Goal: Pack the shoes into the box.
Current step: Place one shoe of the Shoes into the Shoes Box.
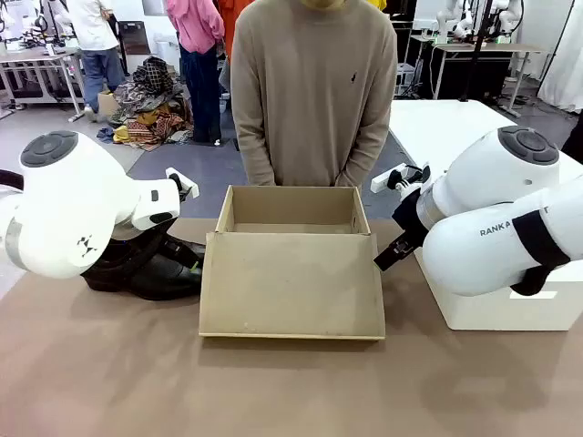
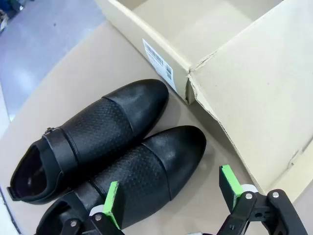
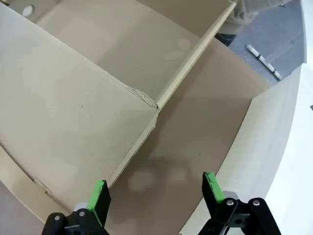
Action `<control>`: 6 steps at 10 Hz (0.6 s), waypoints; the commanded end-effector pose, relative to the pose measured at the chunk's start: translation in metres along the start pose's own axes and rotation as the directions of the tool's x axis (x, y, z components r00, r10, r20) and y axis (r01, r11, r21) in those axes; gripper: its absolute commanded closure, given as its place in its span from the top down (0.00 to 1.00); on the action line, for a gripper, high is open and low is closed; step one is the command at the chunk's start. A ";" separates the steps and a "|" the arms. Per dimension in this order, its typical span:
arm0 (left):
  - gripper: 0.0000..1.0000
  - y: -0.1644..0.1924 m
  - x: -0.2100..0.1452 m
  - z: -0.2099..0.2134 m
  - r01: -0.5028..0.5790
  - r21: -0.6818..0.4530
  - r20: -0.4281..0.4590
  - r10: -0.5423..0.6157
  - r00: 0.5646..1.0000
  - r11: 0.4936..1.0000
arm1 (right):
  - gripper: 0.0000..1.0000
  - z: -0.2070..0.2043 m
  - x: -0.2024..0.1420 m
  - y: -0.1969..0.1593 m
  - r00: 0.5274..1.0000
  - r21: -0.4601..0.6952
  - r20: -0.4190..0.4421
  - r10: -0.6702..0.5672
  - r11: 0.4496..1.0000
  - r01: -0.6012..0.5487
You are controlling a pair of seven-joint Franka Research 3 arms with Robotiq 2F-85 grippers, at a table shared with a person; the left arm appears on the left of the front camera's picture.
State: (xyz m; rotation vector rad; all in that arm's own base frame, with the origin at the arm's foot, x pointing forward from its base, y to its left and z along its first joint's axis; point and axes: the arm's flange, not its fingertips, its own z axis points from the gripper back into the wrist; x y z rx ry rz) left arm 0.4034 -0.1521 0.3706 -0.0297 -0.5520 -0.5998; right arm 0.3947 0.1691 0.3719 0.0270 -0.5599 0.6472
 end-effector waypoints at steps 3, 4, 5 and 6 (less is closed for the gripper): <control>1.00 0.000 0.000 0.000 0.000 0.000 0.000 0.000 1.000 1.000 | 1.00 0.000 0.000 0.000 1.000 0.000 0.000 0.000 1.000 0.000; 1.00 0.000 0.000 0.000 0.000 0.000 0.000 0.000 1.000 1.000 | 1.00 0.000 0.000 0.000 1.000 0.000 0.000 0.000 1.000 0.000; 1.00 0.000 0.000 0.000 0.000 0.000 0.000 0.000 1.000 1.000 | 1.00 0.000 0.000 0.000 1.000 0.000 0.000 0.000 1.000 0.000; 1.00 0.000 0.000 0.000 0.000 0.000 0.000 0.000 1.000 1.000 | 1.00 0.000 0.000 0.000 1.000 0.000 0.000 0.000 1.000 0.000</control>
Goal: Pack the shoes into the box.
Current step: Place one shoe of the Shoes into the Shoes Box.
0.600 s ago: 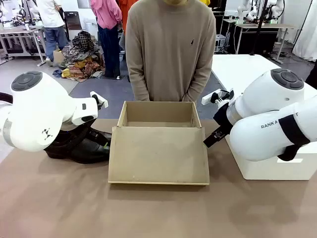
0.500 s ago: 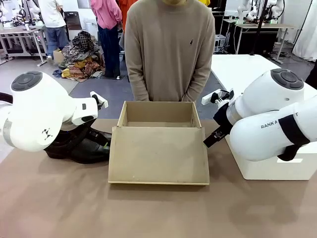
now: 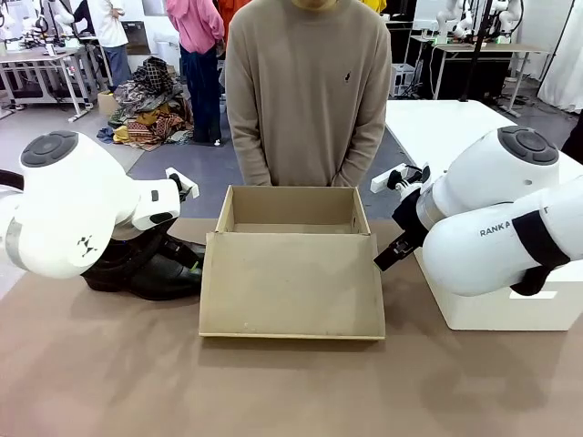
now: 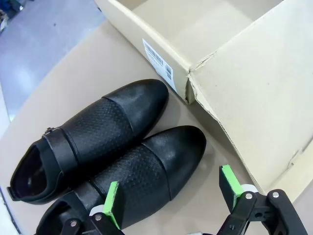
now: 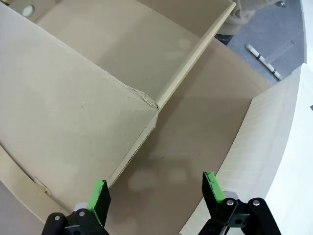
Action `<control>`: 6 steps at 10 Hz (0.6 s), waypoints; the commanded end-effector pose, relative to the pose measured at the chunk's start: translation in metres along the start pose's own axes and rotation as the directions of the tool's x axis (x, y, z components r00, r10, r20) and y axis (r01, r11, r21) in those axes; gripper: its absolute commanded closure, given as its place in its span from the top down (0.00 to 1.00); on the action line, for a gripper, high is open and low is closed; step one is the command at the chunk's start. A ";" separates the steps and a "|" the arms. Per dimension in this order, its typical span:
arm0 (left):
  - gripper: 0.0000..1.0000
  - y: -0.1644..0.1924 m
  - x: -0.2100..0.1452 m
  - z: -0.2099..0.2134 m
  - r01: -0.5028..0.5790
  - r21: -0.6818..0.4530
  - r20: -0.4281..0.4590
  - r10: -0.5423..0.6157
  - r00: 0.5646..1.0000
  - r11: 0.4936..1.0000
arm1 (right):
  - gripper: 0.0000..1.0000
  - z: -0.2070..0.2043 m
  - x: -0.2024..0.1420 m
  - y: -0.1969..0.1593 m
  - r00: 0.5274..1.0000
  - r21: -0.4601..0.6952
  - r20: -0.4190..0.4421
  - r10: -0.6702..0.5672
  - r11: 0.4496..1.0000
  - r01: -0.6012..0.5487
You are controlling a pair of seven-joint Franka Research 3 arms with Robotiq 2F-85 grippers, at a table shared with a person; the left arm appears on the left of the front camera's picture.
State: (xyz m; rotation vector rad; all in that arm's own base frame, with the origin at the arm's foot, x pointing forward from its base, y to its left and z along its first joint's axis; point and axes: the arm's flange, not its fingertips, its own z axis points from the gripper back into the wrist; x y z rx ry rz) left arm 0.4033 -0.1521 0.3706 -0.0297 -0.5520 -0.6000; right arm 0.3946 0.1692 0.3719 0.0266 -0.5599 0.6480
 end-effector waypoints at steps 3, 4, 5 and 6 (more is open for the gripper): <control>1.00 0.000 0.000 0.000 0.000 0.000 0.000 0.000 1.000 1.000 | 1.00 0.000 0.000 0.000 1.000 0.000 0.000 -0.001 1.000 0.001; 1.00 0.000 0.000 0.000 0.000 0.000 0.000 0.000 1.000 1.000 | 1.00 0.000 0.000 0.000 1.000 0.000 0.000 -0.001 1.000 0.001; 1.00 0.000 0.000 0.000 0.000 0.000 0.000 0.000 1.000 1.000 | 1.00 0.000 0.000 0.000 1.000 0.000 0.000 -0.001 1.000 0.001; 1.00 0.000 0.000 0.000 0.000 0.000 0.000 0.000 1.000 1.000 | 1.00 0.000 0.000 0.000 1.000 0.000 0.000 -0.001 1.000 0.001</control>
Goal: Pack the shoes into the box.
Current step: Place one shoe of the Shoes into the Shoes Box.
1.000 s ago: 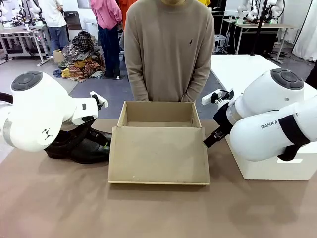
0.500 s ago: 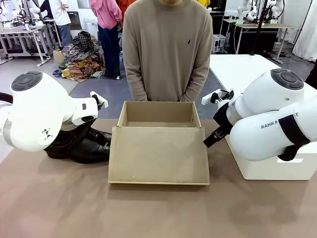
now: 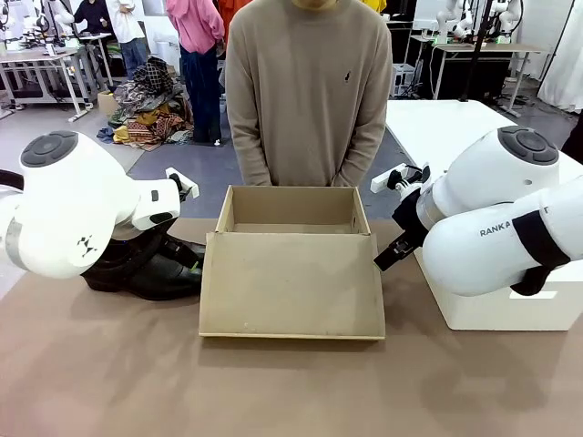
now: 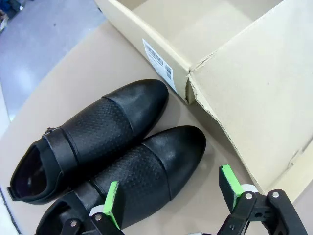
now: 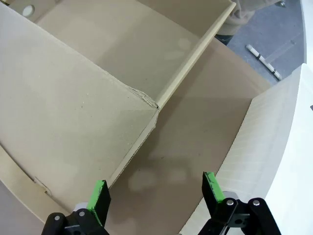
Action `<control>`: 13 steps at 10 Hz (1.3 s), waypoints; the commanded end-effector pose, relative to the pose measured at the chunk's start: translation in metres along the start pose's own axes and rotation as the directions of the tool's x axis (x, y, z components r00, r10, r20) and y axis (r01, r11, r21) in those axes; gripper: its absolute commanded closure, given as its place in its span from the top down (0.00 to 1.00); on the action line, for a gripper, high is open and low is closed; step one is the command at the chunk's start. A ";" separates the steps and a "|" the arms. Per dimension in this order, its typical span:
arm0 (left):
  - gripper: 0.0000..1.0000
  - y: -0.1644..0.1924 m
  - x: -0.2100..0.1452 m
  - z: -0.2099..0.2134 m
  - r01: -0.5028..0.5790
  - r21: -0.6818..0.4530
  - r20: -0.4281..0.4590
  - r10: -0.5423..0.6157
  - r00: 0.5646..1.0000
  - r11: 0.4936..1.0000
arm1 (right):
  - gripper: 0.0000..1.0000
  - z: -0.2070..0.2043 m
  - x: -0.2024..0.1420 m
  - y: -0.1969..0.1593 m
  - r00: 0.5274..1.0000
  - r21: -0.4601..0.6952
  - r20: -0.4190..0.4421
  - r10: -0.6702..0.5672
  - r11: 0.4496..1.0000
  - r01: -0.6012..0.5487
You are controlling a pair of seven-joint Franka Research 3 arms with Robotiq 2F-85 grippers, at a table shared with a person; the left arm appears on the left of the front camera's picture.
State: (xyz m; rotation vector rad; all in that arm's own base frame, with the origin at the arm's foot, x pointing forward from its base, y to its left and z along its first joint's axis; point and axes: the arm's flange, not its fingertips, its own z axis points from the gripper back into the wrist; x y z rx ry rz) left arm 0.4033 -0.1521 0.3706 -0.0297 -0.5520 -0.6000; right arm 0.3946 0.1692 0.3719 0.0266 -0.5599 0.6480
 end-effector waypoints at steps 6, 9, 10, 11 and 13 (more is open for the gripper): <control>1.00 0.008 0.024 0.060 0.040 0.032 0.007 -0.040 0.999 0.999 | 1.00 0.055 0.029 -0.015 1.000 0.071 -0.016 0.007 0.997 -0.006; 1.00 0.007 0.036 0.095 0.081 0.021 -0.025 -0.080 0.996 0.997 | 1.00 0.092 0.043 -0.022 1.000 0.065 -0.001 0.026 0.998 -0.026; 1.00 0.007 0.041 0.107 0.090 0.030 -0.027 -0.090 0.996 0.995 | 1.00 0.102 0.046 -0.022 0.999 0.069 0.004 0.034 0.997 -0.034; 1.00 0.006 0.044 0.115 0.105 0.030 -0.033 -0.104 0.994 0.994 | 1.00 0.110 0.048 -0.023 0.999 0.080 0.006 0.044 0.996 -0.044; 1.00 0.005 0.046 0.127 0.119 0.039 -0.038 -0.117 0.992 0.992 | 1.00 0.118 0.048 -0.022 0.999 0.099 0.010 0.053 0.994 -0.053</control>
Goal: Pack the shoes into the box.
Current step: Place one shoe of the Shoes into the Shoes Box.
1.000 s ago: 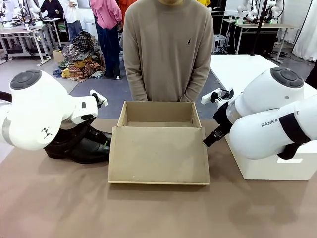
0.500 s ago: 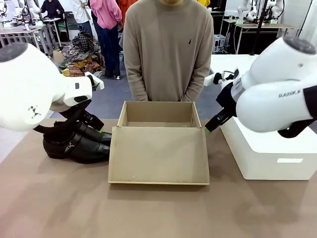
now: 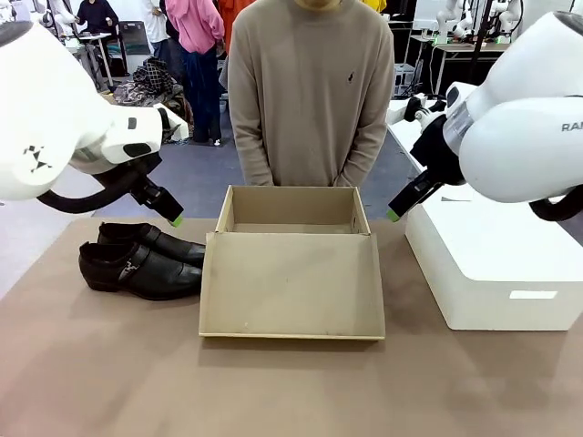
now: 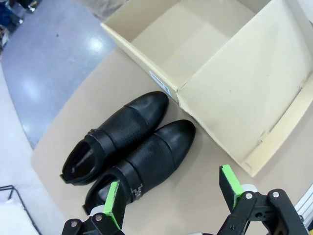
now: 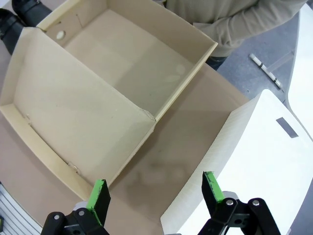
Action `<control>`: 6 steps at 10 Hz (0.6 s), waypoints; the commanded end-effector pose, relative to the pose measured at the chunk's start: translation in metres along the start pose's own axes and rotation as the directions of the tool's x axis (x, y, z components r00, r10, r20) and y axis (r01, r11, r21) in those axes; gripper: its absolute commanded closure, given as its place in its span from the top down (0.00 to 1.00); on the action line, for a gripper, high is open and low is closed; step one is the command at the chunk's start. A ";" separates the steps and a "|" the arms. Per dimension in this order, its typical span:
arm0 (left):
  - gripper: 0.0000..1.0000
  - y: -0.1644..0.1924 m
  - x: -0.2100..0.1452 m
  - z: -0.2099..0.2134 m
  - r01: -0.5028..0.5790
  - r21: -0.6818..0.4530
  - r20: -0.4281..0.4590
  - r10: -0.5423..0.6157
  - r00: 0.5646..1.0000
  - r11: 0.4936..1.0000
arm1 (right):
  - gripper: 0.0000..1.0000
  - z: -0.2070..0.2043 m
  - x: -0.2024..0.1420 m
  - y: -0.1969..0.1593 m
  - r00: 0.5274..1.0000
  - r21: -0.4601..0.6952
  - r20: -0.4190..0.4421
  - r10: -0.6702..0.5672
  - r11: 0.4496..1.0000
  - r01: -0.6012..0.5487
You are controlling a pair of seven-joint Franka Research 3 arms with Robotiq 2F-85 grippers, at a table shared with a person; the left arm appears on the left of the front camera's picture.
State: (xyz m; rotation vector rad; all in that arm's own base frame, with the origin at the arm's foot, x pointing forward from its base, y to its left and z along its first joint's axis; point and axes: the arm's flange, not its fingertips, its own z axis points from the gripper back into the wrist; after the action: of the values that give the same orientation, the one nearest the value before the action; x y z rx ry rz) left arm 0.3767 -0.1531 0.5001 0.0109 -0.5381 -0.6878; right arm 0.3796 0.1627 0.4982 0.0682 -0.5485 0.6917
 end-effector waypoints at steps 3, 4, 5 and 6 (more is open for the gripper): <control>1.00 0.014 -0.004 0.019 0.196 -0.045 0.099 -0.191 0.977 0.980 | 1.00 0.019 -0.015 -0.017 0.994 0.130 0.091 0.061 0.989 -0.072; 1.00 0.022 -0.005 0.025 0.263 -0.069 0.146 -0.251 0.957 0.962 | 1.00 0.029 -0.019 -0.022 0.985 0.162 0.147 0.090 0.980 -0.114; 1.00 0.027 -0.007 0.029 0.294 -0.076 0.170 -0.279 0.945 0.953 | 1.00 0.036 -0.022 -0.026 0.975 0.189 0.191 0.114 0.970 -0.150; 1.00 0.031 -0.009 0.032 0.307 -0.095 0.200 -0.284 0.938 0.947 | 1.00 0.042 -0.025 -0.029 0.966 0.208 0.221 0.134 0.961 -0.181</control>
State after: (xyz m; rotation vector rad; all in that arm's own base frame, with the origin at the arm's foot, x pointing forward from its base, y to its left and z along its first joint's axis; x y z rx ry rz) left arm 0.3727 -0.1318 0.5312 -0.0271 -0.6534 -0.9859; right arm 0.3658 0.1277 0.5306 0.2367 -0.6602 0.8411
